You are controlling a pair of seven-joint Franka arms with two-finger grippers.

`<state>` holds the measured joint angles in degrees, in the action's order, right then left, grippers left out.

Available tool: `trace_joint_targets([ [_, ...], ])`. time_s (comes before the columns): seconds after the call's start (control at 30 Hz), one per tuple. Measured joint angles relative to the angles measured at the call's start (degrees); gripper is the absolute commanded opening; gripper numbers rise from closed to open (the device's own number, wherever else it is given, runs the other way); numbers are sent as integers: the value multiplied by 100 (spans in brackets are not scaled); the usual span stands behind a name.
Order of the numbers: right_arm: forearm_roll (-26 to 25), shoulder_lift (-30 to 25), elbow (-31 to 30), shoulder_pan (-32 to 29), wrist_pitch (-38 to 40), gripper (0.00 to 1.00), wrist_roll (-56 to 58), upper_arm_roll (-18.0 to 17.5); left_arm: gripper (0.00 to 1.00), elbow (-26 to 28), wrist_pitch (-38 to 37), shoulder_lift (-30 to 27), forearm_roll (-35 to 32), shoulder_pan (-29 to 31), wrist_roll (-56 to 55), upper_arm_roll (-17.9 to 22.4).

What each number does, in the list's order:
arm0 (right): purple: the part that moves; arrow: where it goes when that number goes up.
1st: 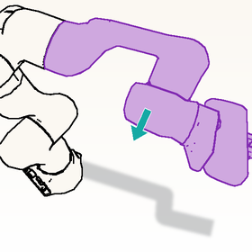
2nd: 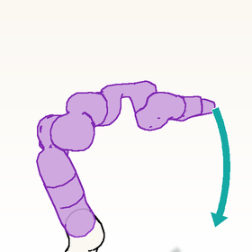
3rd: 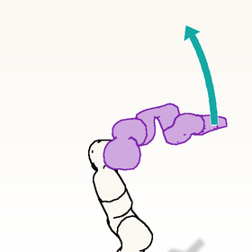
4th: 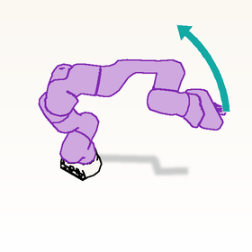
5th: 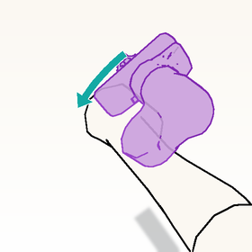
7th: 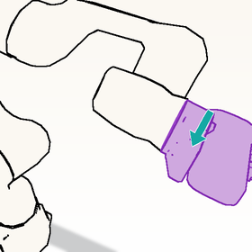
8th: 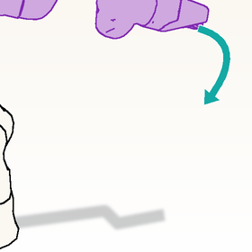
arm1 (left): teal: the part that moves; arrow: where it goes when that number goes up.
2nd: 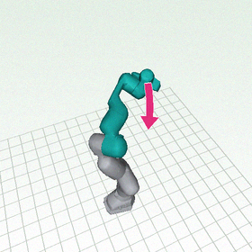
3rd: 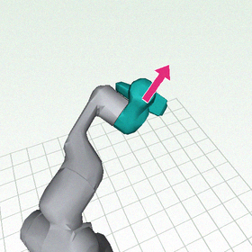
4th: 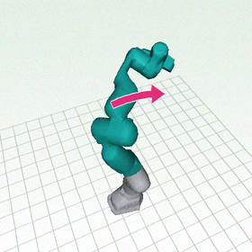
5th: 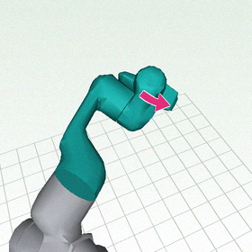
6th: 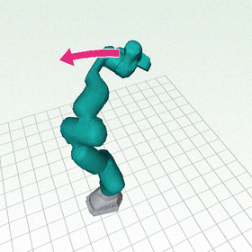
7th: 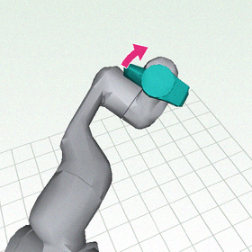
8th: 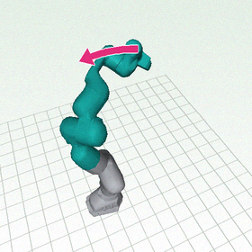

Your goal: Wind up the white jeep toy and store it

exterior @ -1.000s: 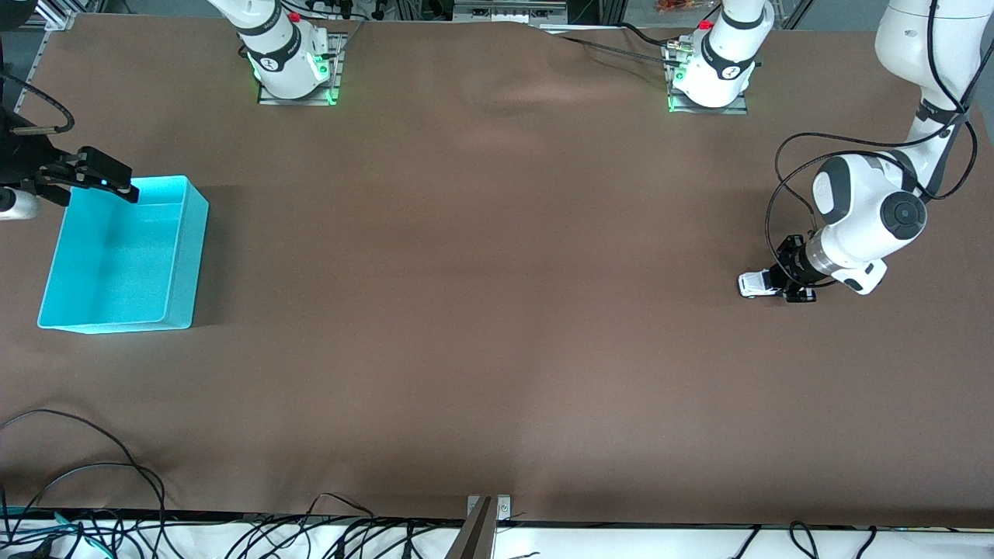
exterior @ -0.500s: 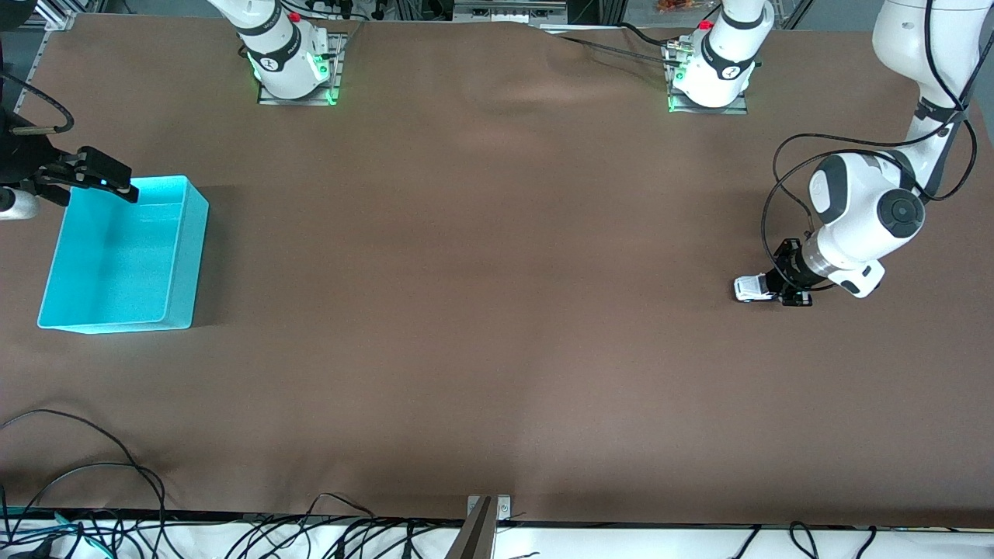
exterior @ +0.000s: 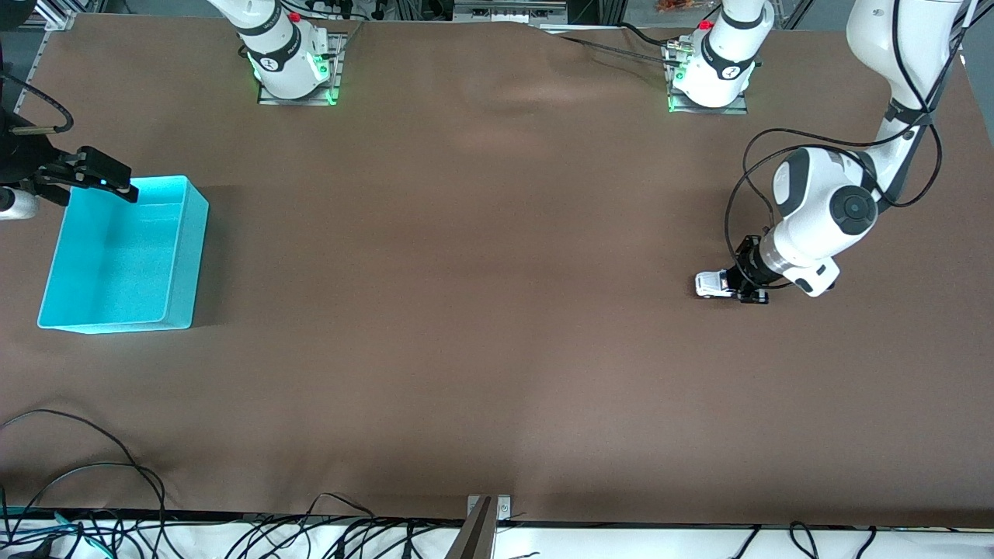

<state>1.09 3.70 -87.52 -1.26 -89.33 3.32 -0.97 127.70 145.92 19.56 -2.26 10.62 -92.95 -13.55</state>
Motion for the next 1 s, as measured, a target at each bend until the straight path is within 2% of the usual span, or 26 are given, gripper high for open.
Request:
trace_joint_targets([
  [0.03, 0, 0, 0, 0, 0, 100, 0, 0, 23, 7, 0, 58, 0, -189, -207, -9],
  [0.47, 5, -1, 1, 0, 0, 100, 0, -2, 23, 10, 86, 267, -438, -386, -815, -14],
  [1.0, 6, -3, 3, 0, 1, 100, 0, -1, 25, 14, 56, 265, -1003, -117, -916, 54],
])
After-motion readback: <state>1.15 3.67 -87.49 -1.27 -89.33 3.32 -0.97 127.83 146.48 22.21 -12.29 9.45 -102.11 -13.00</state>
